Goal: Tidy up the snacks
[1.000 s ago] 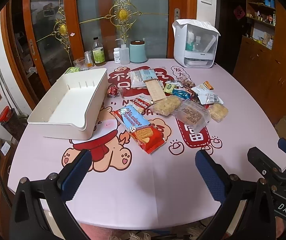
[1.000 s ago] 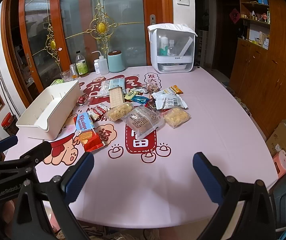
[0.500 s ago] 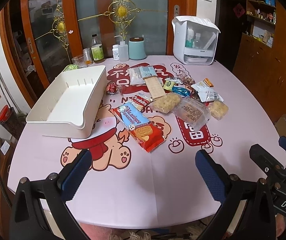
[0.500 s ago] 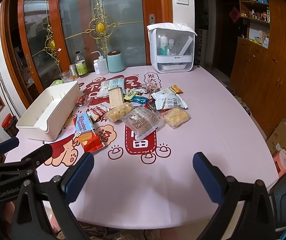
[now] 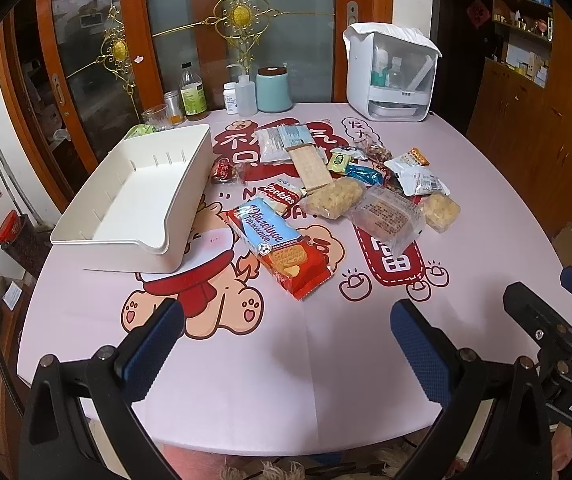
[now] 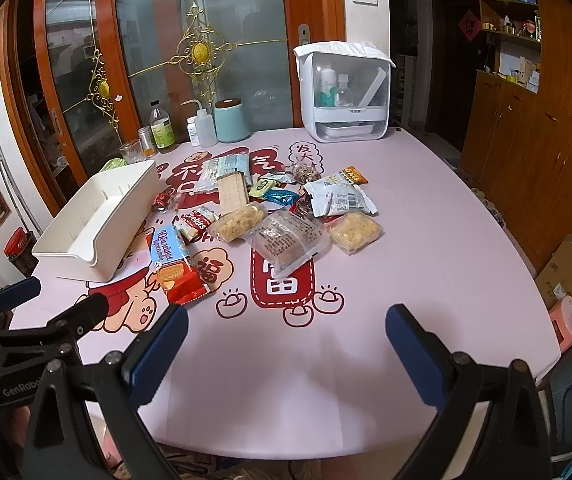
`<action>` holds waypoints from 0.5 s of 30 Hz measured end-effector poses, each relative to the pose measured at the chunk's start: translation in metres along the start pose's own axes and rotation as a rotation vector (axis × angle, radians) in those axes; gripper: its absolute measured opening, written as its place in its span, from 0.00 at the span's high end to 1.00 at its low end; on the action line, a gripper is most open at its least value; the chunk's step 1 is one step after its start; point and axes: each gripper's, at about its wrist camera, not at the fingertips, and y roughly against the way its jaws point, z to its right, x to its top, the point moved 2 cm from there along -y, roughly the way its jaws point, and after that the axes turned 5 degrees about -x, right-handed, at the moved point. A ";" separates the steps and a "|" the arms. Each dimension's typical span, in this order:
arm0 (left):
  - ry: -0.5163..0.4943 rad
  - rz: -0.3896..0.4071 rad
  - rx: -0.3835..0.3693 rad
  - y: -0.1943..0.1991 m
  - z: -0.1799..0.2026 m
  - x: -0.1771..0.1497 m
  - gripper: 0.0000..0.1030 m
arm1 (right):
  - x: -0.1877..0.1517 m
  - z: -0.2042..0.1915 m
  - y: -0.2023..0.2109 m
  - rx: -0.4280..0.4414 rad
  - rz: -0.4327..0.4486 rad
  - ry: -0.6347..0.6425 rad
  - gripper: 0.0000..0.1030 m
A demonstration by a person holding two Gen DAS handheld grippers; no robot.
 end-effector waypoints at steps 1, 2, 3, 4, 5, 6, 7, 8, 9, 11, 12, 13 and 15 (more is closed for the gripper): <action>0.001 0.001 -0.002 0.000 0.000 0.000 0.00 | 0.000 0.001 -0.001 -0.001 0.000 0.000 0.03; 0.001 0.002 -0.002 0.000 0.000 -0.001 0.00 | 0.000 0.000 -0.001 -0.002 0.003 0.000 0.03; 0.000 0.003 -0.001 0.000 0.000 -0.001 0.00 | 0.001 -0.001 -0.002 -0.003 0.004 0.001 0.03; -0.001 0.003 0.001 0.000 0.000 0.000 0.00 | -0.001 0.000 -0.002 -0.002 0.004 -0.002 0.03; -0.001 0.005 0.007 0.000 0.000 -0.001 0.00 | 0.000 0.000 -0.001 -0.005 0.007 -0.001 0.03; -0.001 0.007 0.014 0.000 -0.002 -0.001 0.00 | 0.000 -0.001 -0.001 -0.006 0.009 0.000 0.03; 0.000 0.009 0.018 0.000 -0.004 0.000 0.00 | 0.000 -0.002 -0.001 -0.009 0.013 0.002 0.03; 0.000 0.011 0.024 0.000 -0.005 0.000 0.00 | 0.002 -0.003 -0.001 -0.011 0.016 0.003 0.03; 0.000 0.012 0.029 0.000 -0.008 0.002 0.00 | 0.003 -0.003 -0.001 -0.012 0.020 0.003 0.03; -0.002 0.017 0.037 0.000 -0.010 0.004 0.00 | 0.006 -0.001 0.001 -0.010 0.028 0.001 0.03; -0.002 0.021 0.040 0.001 -0.011 0.005 0.00 | 0.007 -0.001 0.000 -0.009 0.030 0.001 0.03; -0.003 0.022 0.041 0.001 -0.011 0.006 0.00 | 0.009 -0.001 0.000 -0.008 0.032 0.001 0.03; -0.009 0.026 0.046 0.001 -0.012 0.007 0.00 | 0.009 -0.004 0.000 -0.003 0.030 0.006 0.03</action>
